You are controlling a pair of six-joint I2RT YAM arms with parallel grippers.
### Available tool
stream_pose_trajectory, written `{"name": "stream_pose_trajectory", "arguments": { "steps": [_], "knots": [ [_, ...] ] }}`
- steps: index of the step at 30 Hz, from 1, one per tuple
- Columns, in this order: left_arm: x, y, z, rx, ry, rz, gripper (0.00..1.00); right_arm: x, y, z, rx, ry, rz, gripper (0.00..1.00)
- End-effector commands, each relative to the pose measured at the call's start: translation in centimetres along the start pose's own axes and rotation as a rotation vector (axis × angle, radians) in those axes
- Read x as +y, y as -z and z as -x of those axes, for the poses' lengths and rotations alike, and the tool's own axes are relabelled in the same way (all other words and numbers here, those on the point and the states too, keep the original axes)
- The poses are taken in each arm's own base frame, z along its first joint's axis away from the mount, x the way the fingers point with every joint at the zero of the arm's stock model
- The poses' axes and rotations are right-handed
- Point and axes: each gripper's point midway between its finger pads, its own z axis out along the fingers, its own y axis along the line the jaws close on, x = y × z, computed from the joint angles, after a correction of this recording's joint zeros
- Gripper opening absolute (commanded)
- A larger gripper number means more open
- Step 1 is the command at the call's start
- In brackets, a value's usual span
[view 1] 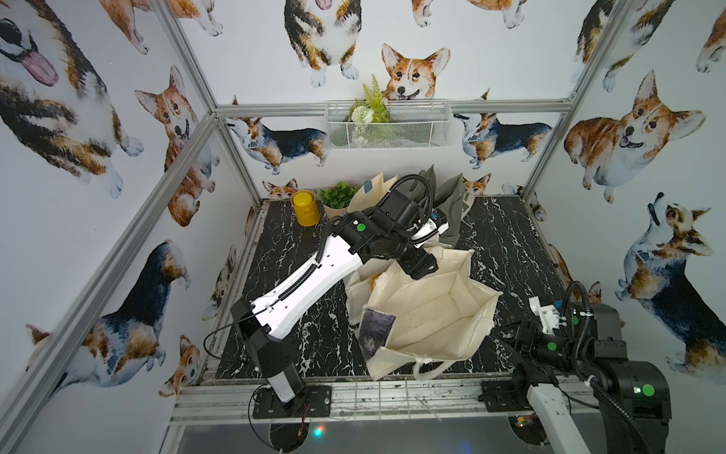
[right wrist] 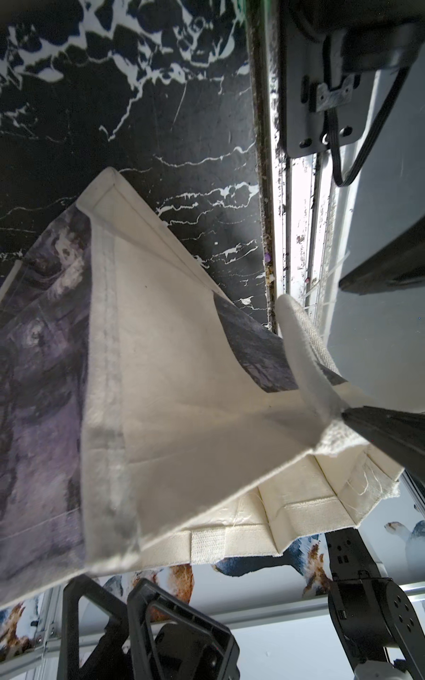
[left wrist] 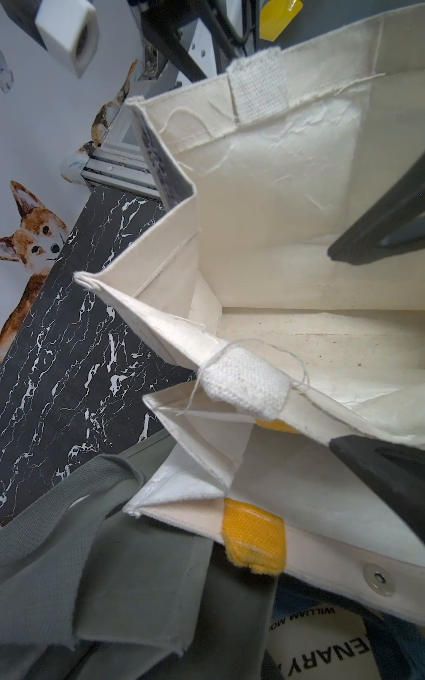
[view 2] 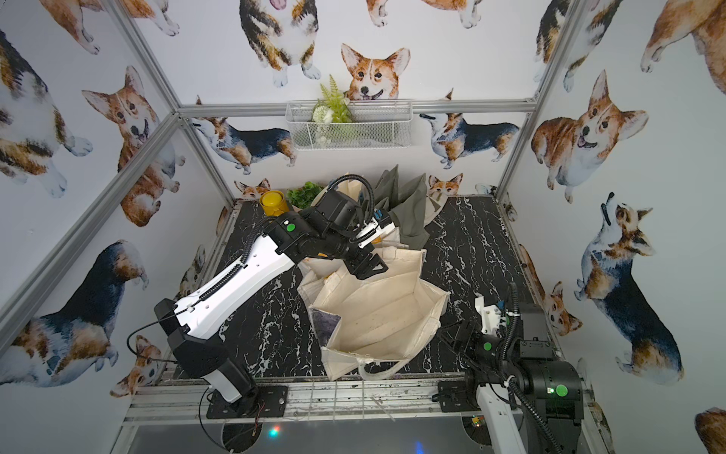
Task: Put away the canvas bag
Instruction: Press the canvas bag at the center of the board.
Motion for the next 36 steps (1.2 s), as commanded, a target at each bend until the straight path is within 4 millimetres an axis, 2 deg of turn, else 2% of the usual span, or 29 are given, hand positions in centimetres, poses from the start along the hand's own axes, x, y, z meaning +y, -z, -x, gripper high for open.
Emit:
{"name": "stream_pose_trajectory", "arguments": {
  "steps": [1,5,10,15,19,22,26,30,34,36],
  "knots": [
    [-0.6,0.6,1.1,-0.057,-0.014,-0.032,0.77,1.3,-0.4,1.2,-0.026,0.018,0.071,0.49],
    [0.1,0.9,1.8,-0.092,-0.023,-0.018,0.79,2.0,-1.0,1.8,-0.029,0.031,0.129,0.45],
    [0.6,1.4,1.5,-0.084,-0.025,-0.026,0.80,2.5,-1.5,2.5,-0.042,0.041,0.173,0.40],
    [0.7,-0.1,0.9,-0.058,-0.005,-0.110,0.80,2.2,-2.1,2.8,-0.039,0.044,0.177,0.34],
    [-0.3,-1.2,0.8,-0.035,0.010,-0.204,0.77,2.6,-2.3,3.3,-0.045,0.058,0.197,0.30],
    [-0.7,-1.9,0.6,-0.010,0.027,-0.253,0.71,2.8,-2.4,3.6,-0.046,0.068,0.201,0.27],
    [-1.6,-2.0,0.3,0.010,0.033,-0.304,0.47,3.3,-2.6,4.4,-0.057,0.088,0.210,0.23],
    [-2.6,-1.7,-0.4,0.026,0.029,-0.323,0.27,4.1,-3.0,5.2,-0.063,0.109,0.222,0.19],
    [-3.7,-1.8,-1.3,0.050,0.030,-0.331,0.15,4.4,-4.1,5.6,-0.057,0.130,0.212,0.18],
    [-3.9,-1.8,-1.7,0.059,0.032,-0.322,0.12,4.2,-4.7,5.6,-0.050,0.142,0.182,0.13]
  ]
}}
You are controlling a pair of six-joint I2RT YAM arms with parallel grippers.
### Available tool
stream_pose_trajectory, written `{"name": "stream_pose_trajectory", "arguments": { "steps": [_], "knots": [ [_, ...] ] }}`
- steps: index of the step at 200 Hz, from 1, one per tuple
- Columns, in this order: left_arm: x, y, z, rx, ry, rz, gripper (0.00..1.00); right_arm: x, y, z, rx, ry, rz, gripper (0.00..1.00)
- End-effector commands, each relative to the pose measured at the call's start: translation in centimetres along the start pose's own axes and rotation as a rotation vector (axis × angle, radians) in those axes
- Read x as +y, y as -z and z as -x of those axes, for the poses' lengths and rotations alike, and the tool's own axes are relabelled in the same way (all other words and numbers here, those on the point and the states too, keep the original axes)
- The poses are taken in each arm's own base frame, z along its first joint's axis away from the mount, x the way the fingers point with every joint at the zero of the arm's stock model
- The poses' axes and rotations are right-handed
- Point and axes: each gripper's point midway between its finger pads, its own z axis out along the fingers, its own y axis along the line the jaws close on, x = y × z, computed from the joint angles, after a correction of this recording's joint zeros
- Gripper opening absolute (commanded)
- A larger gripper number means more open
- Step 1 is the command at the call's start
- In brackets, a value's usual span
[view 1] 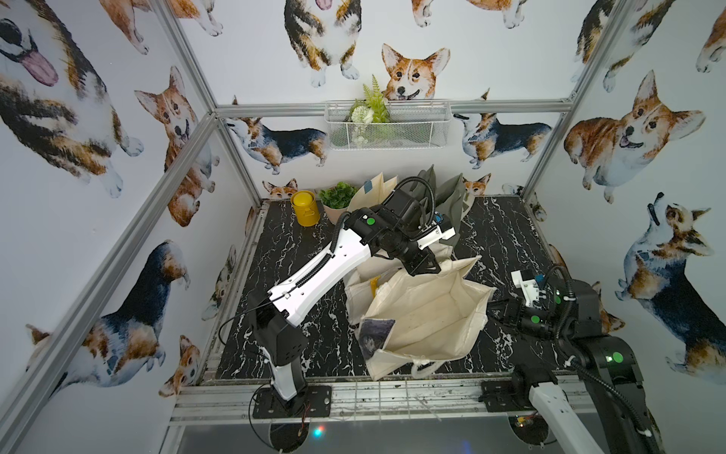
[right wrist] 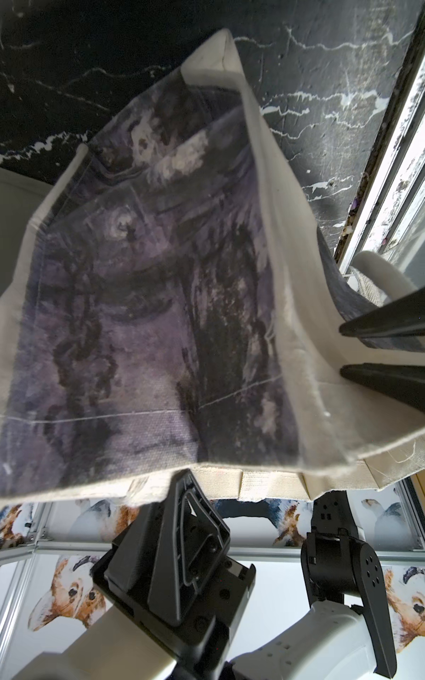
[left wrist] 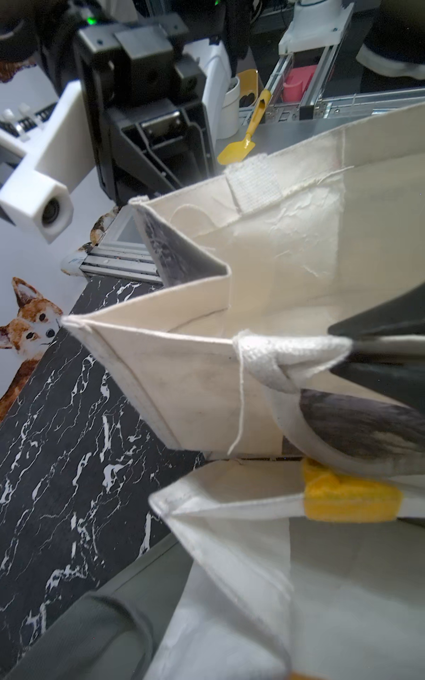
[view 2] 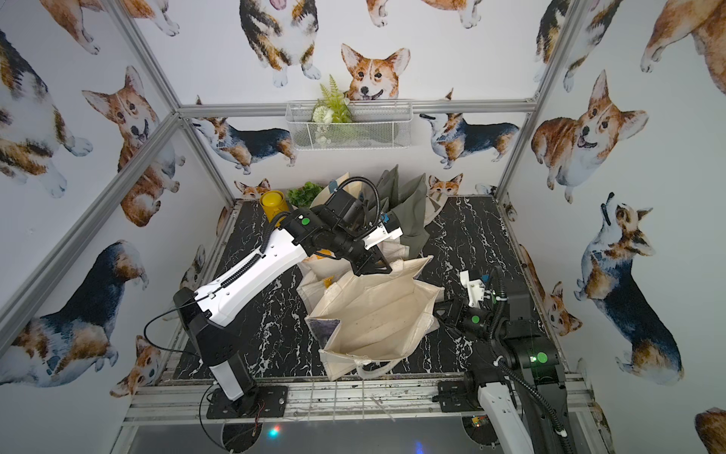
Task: Put away the canvas bag
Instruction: Press the canvas bag at the center of the board.
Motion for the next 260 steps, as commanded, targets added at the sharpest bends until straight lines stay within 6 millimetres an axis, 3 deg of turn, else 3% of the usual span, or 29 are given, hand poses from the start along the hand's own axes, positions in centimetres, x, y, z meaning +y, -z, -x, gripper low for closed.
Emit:
{"name": "stream_pose_trajectory", "arguments": {
  "steps": [1,44,62,66,80,133,193,214,260],
  "knots": [
    [-0.7,0.1,-1.1,0.024,0.010,-0.006,0.09,0.2,-0.7,1.6,-0.061,0.028,-0.029,0.12],
    [0.5,0.9,-0.9,-0.024,0.028,0.082,0.00,-1.2,-0.3,0.6,-0.078,0.079,-0.114,0.17],
    [1.8,1.3,-0.6,-0.070,0.085,0.083,0.00,-2.4,-0.1,-0.4,-0.061,0.077,-0.141,0.27],
    [1.4,2.4,-0.2,-0.106,0.086,0.078,0.00,-2.6,0.0,-0.6,-0.056,0.079,-0.143,0.30],
    [1.9,3.3,0.2,-0.160,0.125,0.063,0.00,-3.5,0.3,-1.5,-0.045,0.079,-0.162,0.38],
    [3.1,5.2,0.8,-0.249,0.195,0.037,0.00,-4.9,1.5,-3.4,-0.028,0.102,-0.179,0.49],
    [3.3,4.6,0.6,-0.238,0.225,0.009,0.00,-1.5,0.8,-5.0,0.048,0.270,0.060,0.52],
    [3.3,4.3,0.5,-0.237,0.233,-0.002,0.00,0.2,0.9,-4.9,0.038,0.369,0.146,0.52],
    [2.8,3.7,0.4,-0.222,0.231,-0.018,0.00,1.4,-0.3,-3.7,0.025,0.458,0.198,0.50]
  ]
}}
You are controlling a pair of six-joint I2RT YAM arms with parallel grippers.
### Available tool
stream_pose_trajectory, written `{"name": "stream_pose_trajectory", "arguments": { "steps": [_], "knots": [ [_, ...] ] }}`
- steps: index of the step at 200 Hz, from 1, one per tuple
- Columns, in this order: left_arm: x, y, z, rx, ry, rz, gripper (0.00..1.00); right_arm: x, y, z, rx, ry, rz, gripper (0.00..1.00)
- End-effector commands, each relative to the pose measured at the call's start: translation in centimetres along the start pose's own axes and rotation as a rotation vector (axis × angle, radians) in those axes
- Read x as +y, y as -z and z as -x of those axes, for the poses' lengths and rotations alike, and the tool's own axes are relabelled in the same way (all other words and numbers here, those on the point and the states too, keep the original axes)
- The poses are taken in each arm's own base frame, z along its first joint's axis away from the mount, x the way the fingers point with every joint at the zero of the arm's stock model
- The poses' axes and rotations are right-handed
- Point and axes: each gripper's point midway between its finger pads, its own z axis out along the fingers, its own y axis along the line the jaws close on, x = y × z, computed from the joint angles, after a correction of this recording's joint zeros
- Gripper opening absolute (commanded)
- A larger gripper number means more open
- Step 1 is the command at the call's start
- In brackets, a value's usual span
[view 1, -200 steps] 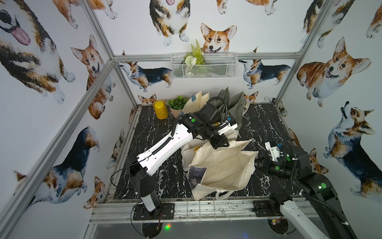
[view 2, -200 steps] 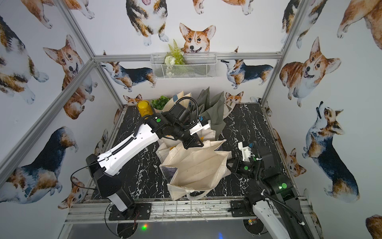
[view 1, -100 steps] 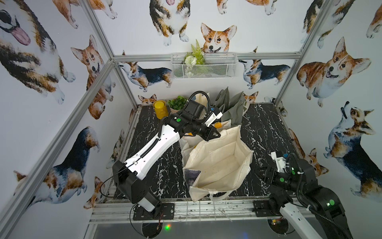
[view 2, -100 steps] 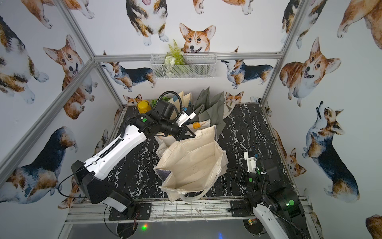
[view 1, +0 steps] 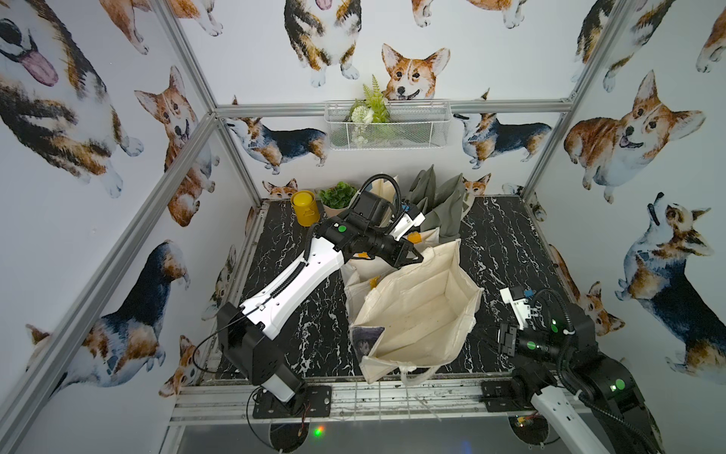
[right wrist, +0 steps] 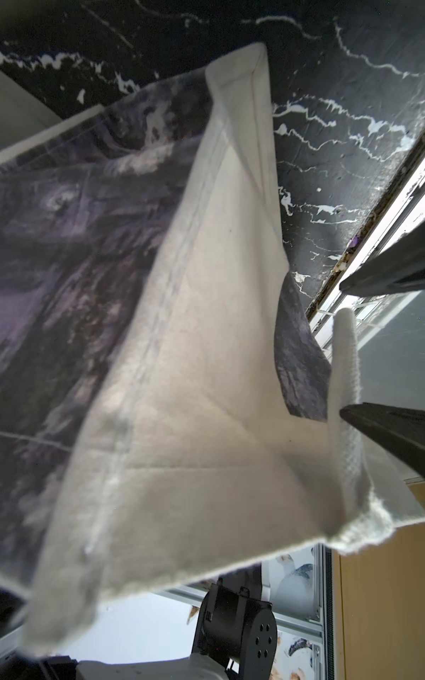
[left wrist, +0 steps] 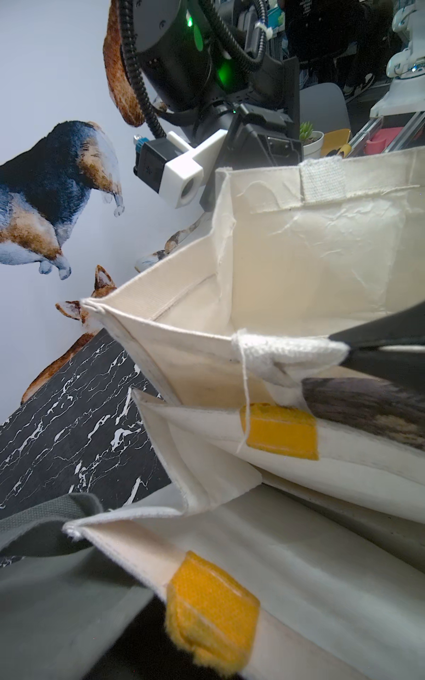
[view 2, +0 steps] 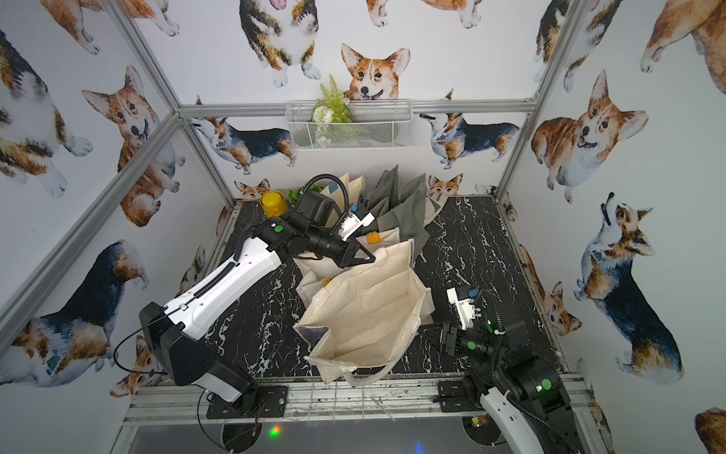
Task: Put away the canvas bag
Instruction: Press the canvas bag at the center of the board.
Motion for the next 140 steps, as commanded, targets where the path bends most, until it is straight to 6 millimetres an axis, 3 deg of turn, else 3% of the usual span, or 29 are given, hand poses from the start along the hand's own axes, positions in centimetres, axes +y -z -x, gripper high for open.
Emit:
{"name": "stream_pose_trajectory", "arguments": {
  "steps": [1,32,57,120,140],
  "knots": [
    [-0.7,-0.2,0.8,-0.026,-0.032,-0.030,0.00,2.0,-0.1,1.7,-0.049,0.132,0.085,0.50],
    [-0.8,-0.6,0.6,-0.009,-0.028,-0.025,0.00,3.5,-0.5,2.4,-0.070,0.164,0.176,0.42],
    [-0.8,-0.9,0.6,0.002,-0.022,-0.027,0.00,3.2,-1.1,1.6,-0.026,0.191,0.161,0.41],
    [-1.2,-0.8,-0.6,0.039,-0.007,-0.022,0.00,2.8,-3.2,1.2,-0.006,0.268,0.117,0.50],
    [-1.8,-0.8,-1.1,0.046,-0.015,-0.043,0.00,1.8,-3.6,2.0,-0.051,0.291,0.040,0.37]
  ]
}}
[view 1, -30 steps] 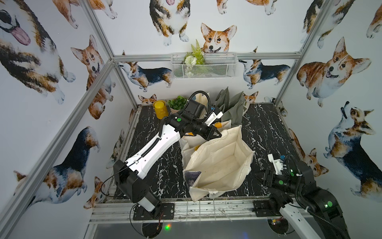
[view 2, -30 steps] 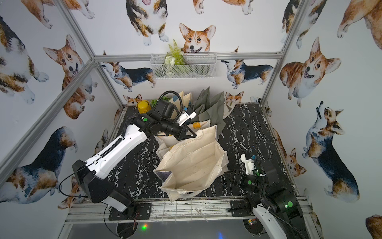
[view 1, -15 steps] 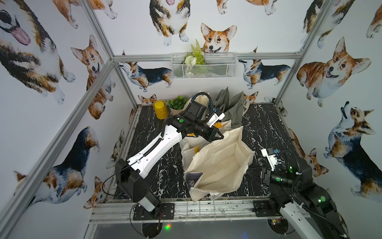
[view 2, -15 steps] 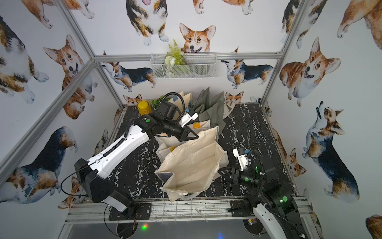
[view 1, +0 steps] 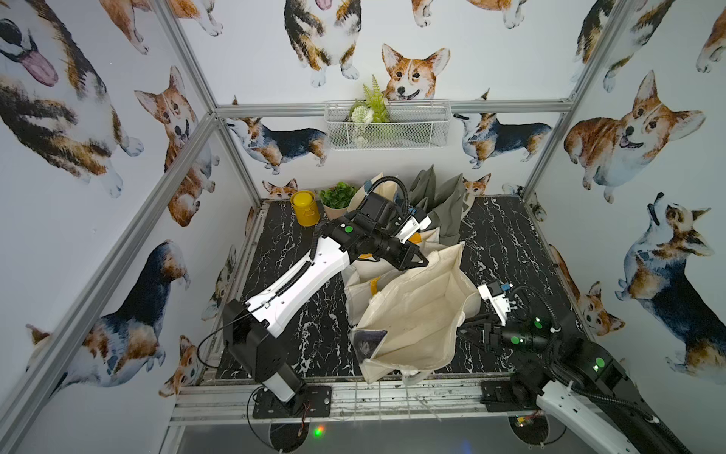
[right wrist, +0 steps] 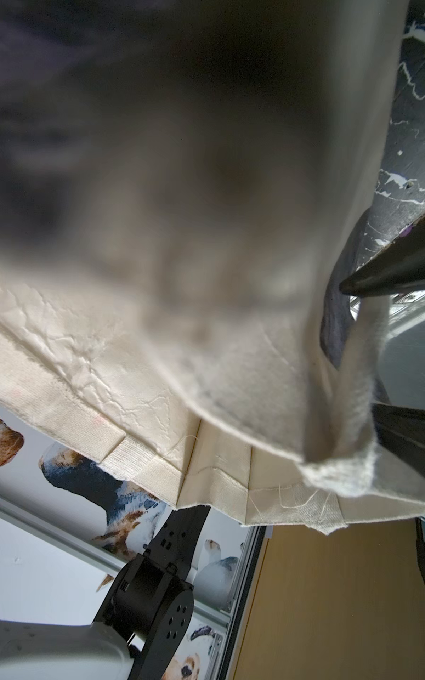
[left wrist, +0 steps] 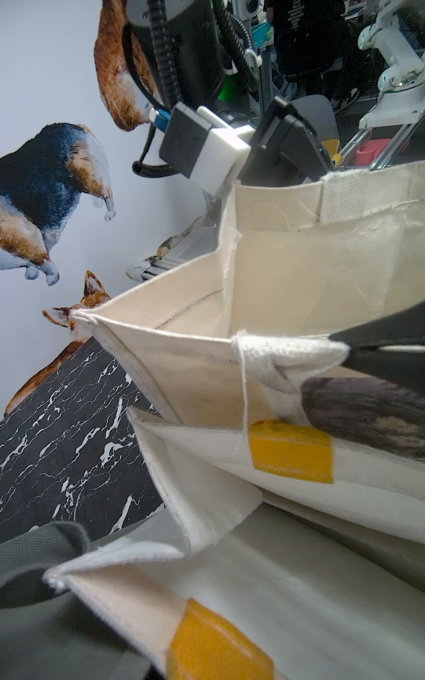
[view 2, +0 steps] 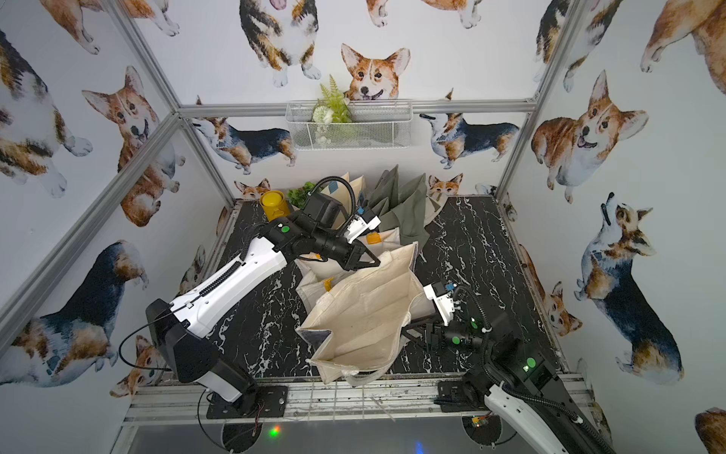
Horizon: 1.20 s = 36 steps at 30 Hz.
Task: Put away the canvas bag
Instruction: Press the canvas bag at the center of the board.
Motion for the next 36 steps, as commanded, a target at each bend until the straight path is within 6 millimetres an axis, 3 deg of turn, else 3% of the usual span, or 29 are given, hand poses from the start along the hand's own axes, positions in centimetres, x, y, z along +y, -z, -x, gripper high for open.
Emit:
{"name": "stream_pose_trajectory", "arguments": {
  "steps": [1,3,6,12,20,22,26,30,36],
  "knots": [
    [-0.8,0.2,-0.6,0.014,-0.016,-0.024,0.00,-1.4,-0.2,2.2,-0.107,0.058,-0.101,0.37],
    [-1.3,0.3,-1.0,0.021,-0.029,-0.033,0.00,-1.7,-0.2,3.2,-0.159,0.055,-0.133,0.25],
    [-2.1,0.2,-1.8,0.044,-0.047,-0.044,0.00,-2.0,-0.1,5.1,-0.257,0.040,-0.148,0.00],
    [-3.9,-0.3,-3.1,0.095,-0.074,-0.083,0.00,-1.5,-0.6,8.2,-0.383,0.020,-0.118,0.00],
    [-5.8,-0.9,-4.8,0.177,-0.096,-0.119,0.00,-1.6,-2.0,8.8,-0.348,0.040,-0.162,0.00],
    [-6.0,-0.9,-5.1,0.186,-0.093,-0.128,0.05,-1.8,-1.8,9.0,-0.369,0.041,-0.175,0.00],
    [-6.3,-0.9,-5.4,0.201,-0.093,-0.137,0.28,-2.3,-1.9,9.0,-0.376,0.022,-0.188,0.00],
    [-7.3,-1.1,-6.0,0.231,-0.099,-0.170,0.43,-2.8,-2.7,8.6,-0.351,-0.010,-0.196,0.00],
    [-7.9,-1.3,-6.8,0.277,-0.128,-0.151,0.52,-2.8,-3.3,8.8,-0.326,-0.010,-0.208,0.00]
  ]
}}
